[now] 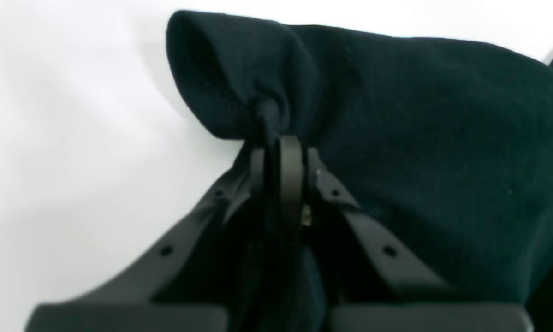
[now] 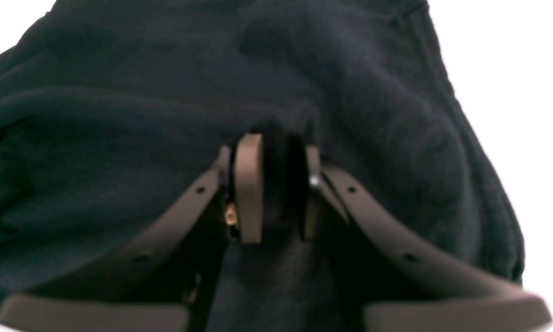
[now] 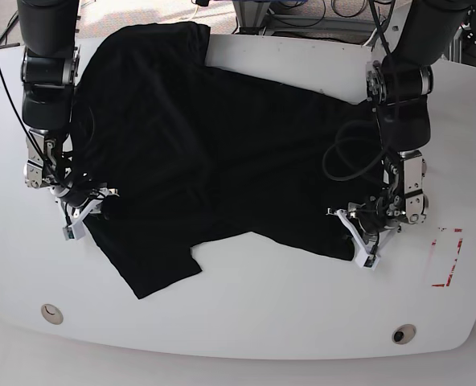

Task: Layout the t-shirt on the table in an organized manner, then fold the t-shirt properly
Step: 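Grasp the shirt's side edges with both grippers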

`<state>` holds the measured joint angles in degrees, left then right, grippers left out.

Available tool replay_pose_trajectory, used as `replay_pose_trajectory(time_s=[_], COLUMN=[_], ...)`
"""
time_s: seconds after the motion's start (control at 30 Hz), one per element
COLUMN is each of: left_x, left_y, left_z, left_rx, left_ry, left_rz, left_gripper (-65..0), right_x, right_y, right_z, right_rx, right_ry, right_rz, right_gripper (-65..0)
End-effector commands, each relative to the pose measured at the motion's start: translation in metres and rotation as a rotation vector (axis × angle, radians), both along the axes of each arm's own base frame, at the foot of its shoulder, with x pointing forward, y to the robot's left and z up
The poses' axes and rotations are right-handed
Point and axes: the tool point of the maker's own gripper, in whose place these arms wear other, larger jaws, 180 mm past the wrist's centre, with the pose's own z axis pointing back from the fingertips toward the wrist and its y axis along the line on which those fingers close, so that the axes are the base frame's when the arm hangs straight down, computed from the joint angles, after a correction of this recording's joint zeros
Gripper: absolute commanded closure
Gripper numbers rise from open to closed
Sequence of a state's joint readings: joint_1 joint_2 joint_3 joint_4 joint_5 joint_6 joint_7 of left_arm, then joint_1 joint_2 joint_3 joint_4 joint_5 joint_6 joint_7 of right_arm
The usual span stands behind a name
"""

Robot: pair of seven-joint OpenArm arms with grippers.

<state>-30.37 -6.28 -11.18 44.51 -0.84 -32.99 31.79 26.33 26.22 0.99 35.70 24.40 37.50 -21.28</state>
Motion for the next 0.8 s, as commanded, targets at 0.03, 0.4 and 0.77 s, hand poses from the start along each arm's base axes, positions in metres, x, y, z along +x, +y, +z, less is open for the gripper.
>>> replay_pose_trajectory(time_s=[0.03, 0.4, 0.77], left_x=[0.024, 0.011, -0.023], left_y=[0.008, 0.042, 0.083], left_z=[0.047, 0.061, 0.03], left_rx=[0.019, 0.136, 0.206], left_ry=[-0.149, -0.163, -0.08], left_rz=[0.007, 0.012, 0.036], left_gripper=[0.0, 0.0, 0.0], right_x=[-0.013, -0.013, -0.013], right_y=[-0.007, -0.011, -0.027], right_z=[-0.012, -0.012, -0.006], right_rx=[-0.053, -0.059, -0.059], right_ry=[0.08, 0.081, 0.069], right_rz=[0.023, 0.015, -0.031], right_gripper=[-12.2, -12.2, -12.2])
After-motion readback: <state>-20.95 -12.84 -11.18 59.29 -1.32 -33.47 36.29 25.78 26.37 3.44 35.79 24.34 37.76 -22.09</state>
